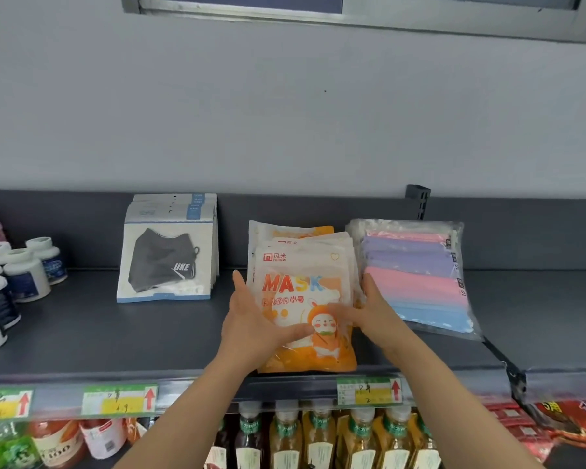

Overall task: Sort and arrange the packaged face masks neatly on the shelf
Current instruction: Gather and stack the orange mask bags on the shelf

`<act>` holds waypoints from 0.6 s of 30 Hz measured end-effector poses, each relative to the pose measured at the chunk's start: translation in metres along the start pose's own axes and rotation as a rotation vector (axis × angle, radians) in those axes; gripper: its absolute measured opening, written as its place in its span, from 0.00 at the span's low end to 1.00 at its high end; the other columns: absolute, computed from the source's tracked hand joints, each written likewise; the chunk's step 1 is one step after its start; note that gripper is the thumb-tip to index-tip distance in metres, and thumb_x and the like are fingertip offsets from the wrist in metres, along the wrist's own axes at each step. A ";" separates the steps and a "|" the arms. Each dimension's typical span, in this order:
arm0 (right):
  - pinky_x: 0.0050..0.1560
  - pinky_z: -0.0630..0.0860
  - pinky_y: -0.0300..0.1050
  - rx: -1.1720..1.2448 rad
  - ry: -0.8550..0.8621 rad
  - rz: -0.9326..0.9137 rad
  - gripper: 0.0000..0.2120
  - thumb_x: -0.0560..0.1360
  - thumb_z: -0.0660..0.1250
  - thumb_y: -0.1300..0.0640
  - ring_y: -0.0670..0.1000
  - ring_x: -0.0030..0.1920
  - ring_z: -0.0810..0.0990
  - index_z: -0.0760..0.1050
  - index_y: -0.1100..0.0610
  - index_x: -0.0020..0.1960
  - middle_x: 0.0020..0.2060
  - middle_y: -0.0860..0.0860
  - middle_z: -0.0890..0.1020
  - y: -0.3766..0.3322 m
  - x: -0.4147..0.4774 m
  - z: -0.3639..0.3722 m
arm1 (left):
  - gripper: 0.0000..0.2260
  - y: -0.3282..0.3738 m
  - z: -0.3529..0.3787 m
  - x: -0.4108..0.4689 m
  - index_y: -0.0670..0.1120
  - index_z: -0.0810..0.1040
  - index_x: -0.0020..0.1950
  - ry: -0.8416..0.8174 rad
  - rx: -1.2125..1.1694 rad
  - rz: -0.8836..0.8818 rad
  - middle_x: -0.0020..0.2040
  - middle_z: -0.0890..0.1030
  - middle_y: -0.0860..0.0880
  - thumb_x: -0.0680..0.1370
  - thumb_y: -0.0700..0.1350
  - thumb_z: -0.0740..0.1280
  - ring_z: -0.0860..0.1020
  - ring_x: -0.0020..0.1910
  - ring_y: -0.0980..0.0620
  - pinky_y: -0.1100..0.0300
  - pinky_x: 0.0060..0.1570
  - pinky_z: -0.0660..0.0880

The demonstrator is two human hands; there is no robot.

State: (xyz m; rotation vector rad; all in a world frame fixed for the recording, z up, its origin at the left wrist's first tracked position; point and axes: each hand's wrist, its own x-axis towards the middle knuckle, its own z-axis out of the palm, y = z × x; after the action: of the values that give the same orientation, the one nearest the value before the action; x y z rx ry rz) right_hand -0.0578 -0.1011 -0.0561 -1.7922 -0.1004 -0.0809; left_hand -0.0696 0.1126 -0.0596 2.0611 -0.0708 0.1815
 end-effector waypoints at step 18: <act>0.42 0.81 0.39 0.248 0.017 0.090 0.39 0.66 0.57 0.26 0.46 0.52 0.83 0.66 0.45 0.71 0.60 0.48 0.81 -0.011 0.023 0.015 | 0.67 0.002 -0.005 0.035 0.53 0.31 0.78 -0.070 -0.199 -0.097 0.73 0.68 0.48 0.55 0.61 0.77 0.74 0.66 0.45 0.46 0.62 0.73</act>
State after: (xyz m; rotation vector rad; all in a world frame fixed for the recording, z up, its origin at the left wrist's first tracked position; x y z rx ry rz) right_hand -0.0357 -0.0834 -0.0463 -1.5457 -0.0170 -0.0183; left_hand -0.0358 0.1170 -0.0494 1.8678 -0.0306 0.0409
